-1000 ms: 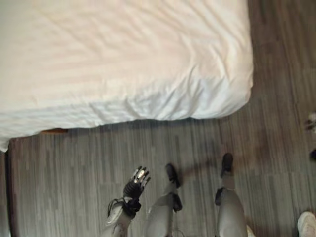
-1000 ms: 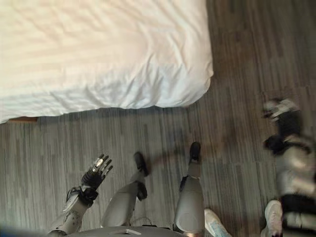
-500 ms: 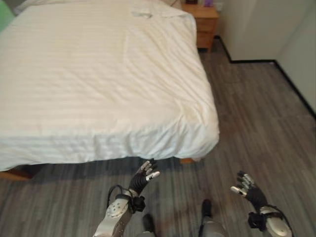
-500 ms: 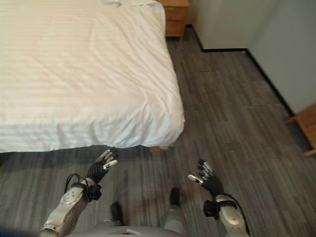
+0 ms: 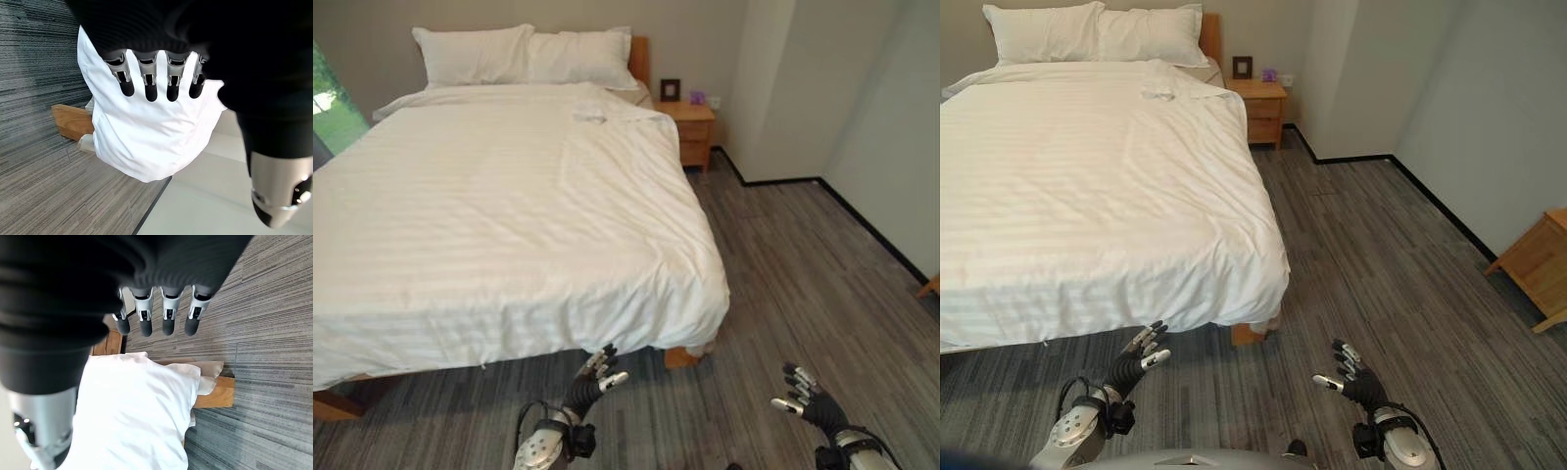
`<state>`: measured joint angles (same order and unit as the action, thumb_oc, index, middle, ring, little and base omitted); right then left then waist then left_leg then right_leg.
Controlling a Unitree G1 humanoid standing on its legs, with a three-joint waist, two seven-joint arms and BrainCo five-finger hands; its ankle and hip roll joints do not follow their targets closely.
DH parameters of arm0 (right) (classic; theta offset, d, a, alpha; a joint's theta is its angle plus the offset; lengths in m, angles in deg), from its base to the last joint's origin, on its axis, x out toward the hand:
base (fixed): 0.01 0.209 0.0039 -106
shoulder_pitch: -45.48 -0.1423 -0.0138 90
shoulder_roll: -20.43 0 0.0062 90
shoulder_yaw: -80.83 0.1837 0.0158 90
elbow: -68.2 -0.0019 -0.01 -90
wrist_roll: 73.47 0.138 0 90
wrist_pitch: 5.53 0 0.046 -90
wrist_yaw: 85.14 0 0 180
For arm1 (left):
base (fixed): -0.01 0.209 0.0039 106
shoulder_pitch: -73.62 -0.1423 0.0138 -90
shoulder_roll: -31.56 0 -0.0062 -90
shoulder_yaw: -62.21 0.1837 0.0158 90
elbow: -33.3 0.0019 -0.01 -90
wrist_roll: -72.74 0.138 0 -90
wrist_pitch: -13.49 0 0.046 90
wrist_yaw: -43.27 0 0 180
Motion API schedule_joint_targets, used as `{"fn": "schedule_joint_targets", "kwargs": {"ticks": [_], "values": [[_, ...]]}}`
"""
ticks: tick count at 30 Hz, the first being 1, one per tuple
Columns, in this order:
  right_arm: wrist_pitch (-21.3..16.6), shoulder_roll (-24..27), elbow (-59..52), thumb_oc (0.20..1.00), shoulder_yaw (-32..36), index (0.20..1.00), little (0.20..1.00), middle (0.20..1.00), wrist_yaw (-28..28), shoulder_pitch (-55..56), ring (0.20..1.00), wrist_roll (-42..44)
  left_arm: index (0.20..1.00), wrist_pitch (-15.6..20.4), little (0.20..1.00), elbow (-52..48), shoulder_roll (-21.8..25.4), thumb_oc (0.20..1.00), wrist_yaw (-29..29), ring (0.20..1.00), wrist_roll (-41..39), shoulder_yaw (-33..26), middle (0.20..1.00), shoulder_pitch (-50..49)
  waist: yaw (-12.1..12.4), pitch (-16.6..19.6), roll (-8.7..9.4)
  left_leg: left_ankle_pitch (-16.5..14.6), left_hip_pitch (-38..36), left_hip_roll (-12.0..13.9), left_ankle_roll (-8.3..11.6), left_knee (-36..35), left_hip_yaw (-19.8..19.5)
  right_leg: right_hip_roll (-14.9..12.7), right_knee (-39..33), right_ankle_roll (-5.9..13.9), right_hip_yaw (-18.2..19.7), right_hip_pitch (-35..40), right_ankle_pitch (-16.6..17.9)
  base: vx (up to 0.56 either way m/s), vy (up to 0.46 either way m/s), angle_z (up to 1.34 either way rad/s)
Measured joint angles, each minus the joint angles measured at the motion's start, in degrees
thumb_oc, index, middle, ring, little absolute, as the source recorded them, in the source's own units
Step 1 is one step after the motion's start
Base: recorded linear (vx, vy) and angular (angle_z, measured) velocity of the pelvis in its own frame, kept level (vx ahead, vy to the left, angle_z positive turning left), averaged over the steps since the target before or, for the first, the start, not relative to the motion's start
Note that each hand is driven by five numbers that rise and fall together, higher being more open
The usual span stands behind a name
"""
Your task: Making the bed.
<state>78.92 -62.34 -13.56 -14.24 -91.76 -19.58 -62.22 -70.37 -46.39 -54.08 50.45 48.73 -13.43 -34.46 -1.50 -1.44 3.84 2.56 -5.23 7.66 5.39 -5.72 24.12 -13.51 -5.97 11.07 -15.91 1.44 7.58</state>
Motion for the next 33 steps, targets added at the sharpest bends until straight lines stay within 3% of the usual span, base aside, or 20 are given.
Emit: {"fn": "schedule_joint_targets", "kwargs": {"ticks": [1,4,10,12,14,15,16,17,18,19,20,21,22,23,25,28,29,30,31,33], "values": [[0.58,0.58,2.49,1.0,-2.9,1.0,1.0,1.0,1.87,-2.05,1.0,0.61,1.0,-1.31,1.0,0.39,-1.25,1.0,-5.34,1.0,6.66,-2.27,1.0,-0.01,0.56,-0.1,0.17,0.37,-0.43,0.02,-0.47,0.26,0.54,0.69,-0.01,0.14,1.19,-0.12,0.39,-0.11,-0.059,-0.18],[2.34,0.49,6.6,1.0,-7.16,1.0,1.0,1.0,2.56,-5.28,1.0,0.6,1.0,-2.32,1.0,3.99,-2.25,1.0,-10.23,1.0,9.92,-5.22,1.0,1.92,1.91,-1.03,0.41,0.54,-0.84,0.95,-0.35,0.99,0.07,2.18,0.02,-0.53,2.36,-0.06,0.68,-0.19,-0.114,-0.18],[2.34,0.26,6.75,1.0,-6.31,1.0,1.0,1.0,3.01,-6.59,1.0,0.63,1.0,-2.94,1.0,3.95,-2.25,1.0,-10.81,1.0,9.44,-4.0,1.0,5.74,1.78,-2.96,-0.89,1.1,-0.24,2.23,0.23,0.5,-4.18,3.46,0.01,-1.33,0.26,0.56,0.36,-0.14,-0.14,0.09],[2.27,0.4,6.28,1.0,-6.16,1.0,1.0,1.0,3.16,-8.18,1.0,0.65,1.0,-2.96,1.0,4.06,-2.3,1.0,-10.81,1.0,8.92,-4.24,1.0,5.69,1.45,-3.68,-2.25,0.37,-0.91,4.4,1.66,2.09,-2.24,5.16,1.32,-1.95,0.91,-0.33,0.3,-0.11,-0.236,-0.58],[2.26,0.59,6.08,1.0,-6.12,1.0,1.0,1.0,3.18,-9.02,1.0,0.7,1.0,-2.95,1.0,4.07,-2.79,1.0,-10.86,1.0,8.74,-4.85,1.0,5.74,1.29,-4.41,-3.47,-0.67,-1.2,6.74,3.16,4.49,-0.91,6.13,8.28,-4.99,0.34,-3.04,-2.19,-0.07,-0.242,-0.86],[2.23,0.62,5.82,1.0,-6.41,1.0,1.0,1.0,3.09,-9.4,1.0,0.65,1.0,-2.7,1.0,3.78,-2.11,1.0,-10.89,1.0,8.41,-4.73,1.0,4.8,3.38,-5.4,-2.95,-2.73,-3.17,9.24,6.74,9.8,1.78,6.93,26.9,-9.35,0.73,-9.81,-10.74,0.02,-0.221,-1.34],[1.93,0.87,5.59,1.0,-6.38,1.0,1.0,1.0,3.17,-8.7,1.0,0.64,1.0,-2.48,1.0,4.43,-0.83,1.0,-10.83,1.0,8.41,-4.53,1.0,4.39,3.56,-5.94,-0.81,-4.45,-3.16,8.34,5.45,13.25,-0.8,6.33,28.86,-10.74,2.48,-10.31,-15.14,0.07,-0.197,-1.56],[2.24,1.6,6.33,1.0,-5.63,1.0,1.0,1.0,3.73,-9.13,1.0,0.52,1.0,-3.27,1.0,5.74,-2.55,1.0,-11.07,1.0,8.19,-4.49,1.0,4.8,2.46,-6.06,-0.23,-3.11,0.56,8.64,2.39,23.55,-8.59,8.07,27.59,-11.24,4.5,-9.79,-13.67,0.07,-0.084,-1.26],[2.24,2.01,5.29,1.0,-4.88,1.0,1.0,1.0,3.94,-9.21,1.0,0.36,1.0,-3.27,1.0,5.82,-3.22,1.0,-11.07,1.0,7.71,-3.97,1.0,5.27,3.25,-5.99,0.5,-4.42,4.34,6.81,2.9,26.63,-12.59,8.27,23.61,-11.61,7.13,-9.63,-12.37,0.08,-0.05,-1.43],[1.93,2.19,4.61,1.0,-4.06,1.0,1.0,1.0,4.09,-9.21,1.0,0.01,1.0,-3.2,1.0,5.89,-4.12,1.0,-11.01,1.0,7.2,-3.24,1.0,6.42,3.79,-6.29,0.76,-5.81,6.34,3.15,1.64,25.15,-14.55,8.47,17.39,-9.48,10.75,-8.58,-11.33,0.11,-0.026,-1.53],[1.69,4.03,3.84,1.0,-2.58,1.0,1.0,1.0,4.46,-9.59,1.0,-0.01,1.0,-2.79,1.0,6.25,-6.07,1.0,-10.95,1.0,7.1,-3.02,1.0,7.88,4.07,-6.99,-1.91,-5.4,7.81,2.16,0.72,20.78,-14.84,9.81,16.05,-7.57,11.16,-7.03,-11.22,0.21,-0.035,-1.39],[1.79,6.85,0.99,1.0,-2.04,1.0,1.0,1.0,4.68,-8.73,1.0,-0.06,1.0,-2.06,1.0,4.83,-6.55,1.0,-11.0,1.0,6.78,-2.39,1.0,10.05,2.78,-7.84,-2.6,-4.94,11.22,1.0,1.18,18.07,-14.86,10.04,26.08,-9.6,11.57,-6.77,-15.34,0.25,-0.021,-0.85],[1.64,7.5,0.27,1.0,-2.01,1.0,1.0,1.0,4.74,-8.22,1.0,-0.09,1.0,-1.54,1.0,6.05,-6.88,1.0,-10.91,1.0,6.77,-2.07,1.0,11.95,1.71,-8.23,-3.6,-4.15,12.31,0.81,0.14,17.54,-15.03,11.16,23.87,-13.13,10.88,-4.29,-17.04,0.3,-0.019,-0.34],[1.83,7.66,0.26,1.0,-1.37,1.0,1.0,1.0,4.95,-7.44,1.0,-0.11,1.0,-1.94,1.0,6.75,-7.11,1.0,-11.05,1.0,6.8,-1.32,1.0,13.76,1.03,-8.01,-4.53,-3.53,13.75,0.94,-0.63,15.64,-14.93,11.72,21.84,-13.18,7.94,-3.15,-16.85,0.42,-0.01,-0.32],[1.44,6.42,-1.07,1.0,-2.3,1.0,1.0,1.0,4.79,-6.25,1.0,-0.14,1.0,-1.39,1.0,6.87,-6.83,1.0,-11.4,1.0,6.8,-1.27,1.0,14.63,1.21,-7.21,-3.81,-3.94,15.91,-1.36,-0.03,11.84,-12.19,12.19,20.63,-15.11,6.81,-3.63,-15.89,0.34,0.003,-0.56],[1.31,5.28,-1.26,1.0,-4.12,1.0,1.0,1.0,4.77,-4.2,1.0,-2.16,1.0,-1.74,1.0,9.34,-7.0,1.0,-11.81,1.0,6.81,-0.98,1.0,14.97,-0.18,-4.85,-2.32,-3.3,16.87,-2.86,-0.96,12.59,-6.47,12.24,14.09,-14.41,6.0,-2.94,-13.12,0.48,0.069,-0.64],[1.25,5.22,-1.3,1.0,-4.03,1.0,1.0,1.0,4.84,-3.92,1.0,-2.45,1.0,-1.8,1.0,10.45,-7.42,1.0,-12.01,1.0,6.81,-0.63,1.0,15.05,-1.5,-3.94,-3.52,-3.46,16.58,-2.01,-1.43,14.87,-3.34,12.85,10.56,-12.66,6.04,-1.06,-12.66,0.51,0.097,-0.53],[1.27,7.01,-2.0,1.0,-4.12,1.0,1.0,1.0,4.83,-3.12,1.0,-2.46,1.0,-1.76,1.0,10.76,-9.26,1.0,-11.94,1.0,6.8,-0.66,1.0,14.0,-1.76,-3.31,-6.13,-5.52,15.14,0.83,0.12,13.76,-1.21,16.03,11.03,-11.94,7.88,-0.58,-13.63,0.55,0.112,-0.53],[1.34,7.0,-2.18,1.0,-4.0,1.0,1.0,1.0,4.74,-3.5,1.0,-2.76,1.0,-1.51,1.0,9.16,-8.78,1.0,-11.91,1.0,6.8,-0.46,1.0,13.89,-1.77,-3.29,-5.7,-3.6,14.74,0.76,-1.32,13.09,-0.61,15.4,13.86,-11.46,8.82,-1.37,-16.04,0.33,0.067,-0.6],[1.77,4.35,-1.25,1.0,-4.48,1.0,1.0,1.0,4.96,-3.27,1.0,-4.39,1.0,-1.85,1.0,10.35,-8.57,1.0,-11.92,1.0,6.8,0.82,1.0,14.47,-1.72,-2.38,-3.91,-2.81,13.81,-1.07,-2.68,13.51,-1.22,13.21,13.92,-12.01,6.91,-1.14,-14.23,0.5,0.027,-0.34]]}}
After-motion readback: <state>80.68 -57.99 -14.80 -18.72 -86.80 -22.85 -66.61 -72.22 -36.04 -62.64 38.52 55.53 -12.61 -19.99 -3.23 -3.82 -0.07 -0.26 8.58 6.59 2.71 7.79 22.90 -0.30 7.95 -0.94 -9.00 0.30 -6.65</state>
